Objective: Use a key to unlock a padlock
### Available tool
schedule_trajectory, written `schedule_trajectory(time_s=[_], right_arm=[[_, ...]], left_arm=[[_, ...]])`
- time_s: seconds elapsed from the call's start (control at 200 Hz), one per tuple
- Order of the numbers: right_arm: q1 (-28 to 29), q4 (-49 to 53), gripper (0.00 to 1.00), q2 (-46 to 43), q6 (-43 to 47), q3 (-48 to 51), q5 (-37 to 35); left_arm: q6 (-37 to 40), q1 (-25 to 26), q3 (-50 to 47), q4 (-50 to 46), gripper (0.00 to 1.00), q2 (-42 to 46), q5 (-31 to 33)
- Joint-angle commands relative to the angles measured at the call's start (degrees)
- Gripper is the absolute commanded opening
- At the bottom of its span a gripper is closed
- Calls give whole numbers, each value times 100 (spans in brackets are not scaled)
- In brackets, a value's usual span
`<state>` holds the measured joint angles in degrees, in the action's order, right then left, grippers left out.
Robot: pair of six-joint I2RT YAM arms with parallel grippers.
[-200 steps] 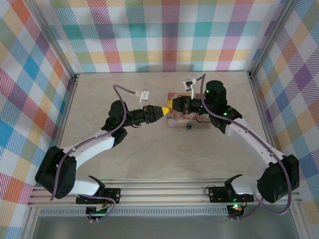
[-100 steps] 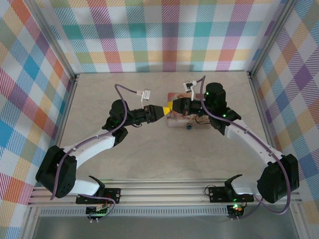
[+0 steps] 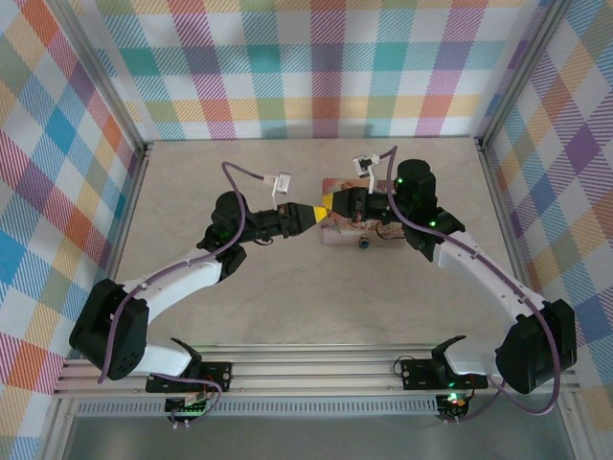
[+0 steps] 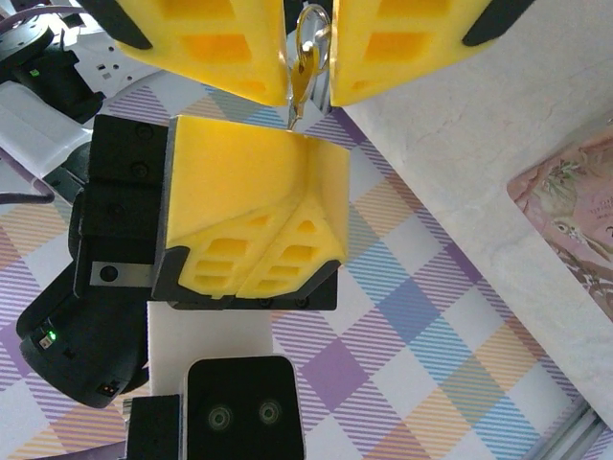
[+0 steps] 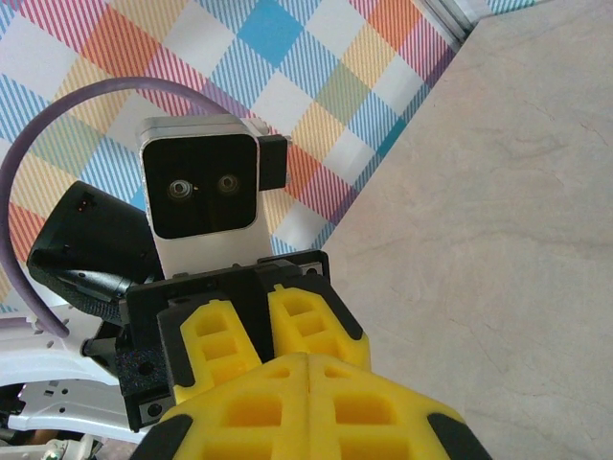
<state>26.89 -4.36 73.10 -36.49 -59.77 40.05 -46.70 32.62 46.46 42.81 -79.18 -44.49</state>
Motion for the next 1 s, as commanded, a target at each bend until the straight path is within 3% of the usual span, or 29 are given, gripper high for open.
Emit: schedule_trajectory(time_s=[0.0, 0.125, 0.27, 0.375, 0.46, 0.55, 0.675, 0.77, 0.995], right_arm=[[-45, -180, 0, -121, -7, 61, 17], [-53, -195, 0, -147, -7, 75, -13], [-53, -84, 0, -178, 26, 88, -139], [-61, 477, 28, -264, 194, 0, -604], [-103, 1527, 54, -365, 546, -256, -1481], [-235, 2870, 67, -332, 878, -585, -2790], [-746, 4182, 73, 63, 1083, -786, -3973], [-1040, 4267, 79, 169, 1089, -436, -4749], [-1895, 4069, 84, 928, 1296, -267, -4579]], left_arm=[[116, 33, 40, 22, 12, -12, -50], [132, 33, 62, 13, 0, -14, -65], [254, 32, 58, -125, 0, 34, -29], [523, 25, 82, -565, 0, 109, 59], [791, 16, 113, -1013, 0, 180, 121], [1023, 7, 109, -1349, 0, 239, 143], [1402, 7, 157, -1970, 0, 304, 275], [1678, 7, 170, -2466, 0, 359, 432], [2106, 7, 162, -3317, 0, 445, 686]])
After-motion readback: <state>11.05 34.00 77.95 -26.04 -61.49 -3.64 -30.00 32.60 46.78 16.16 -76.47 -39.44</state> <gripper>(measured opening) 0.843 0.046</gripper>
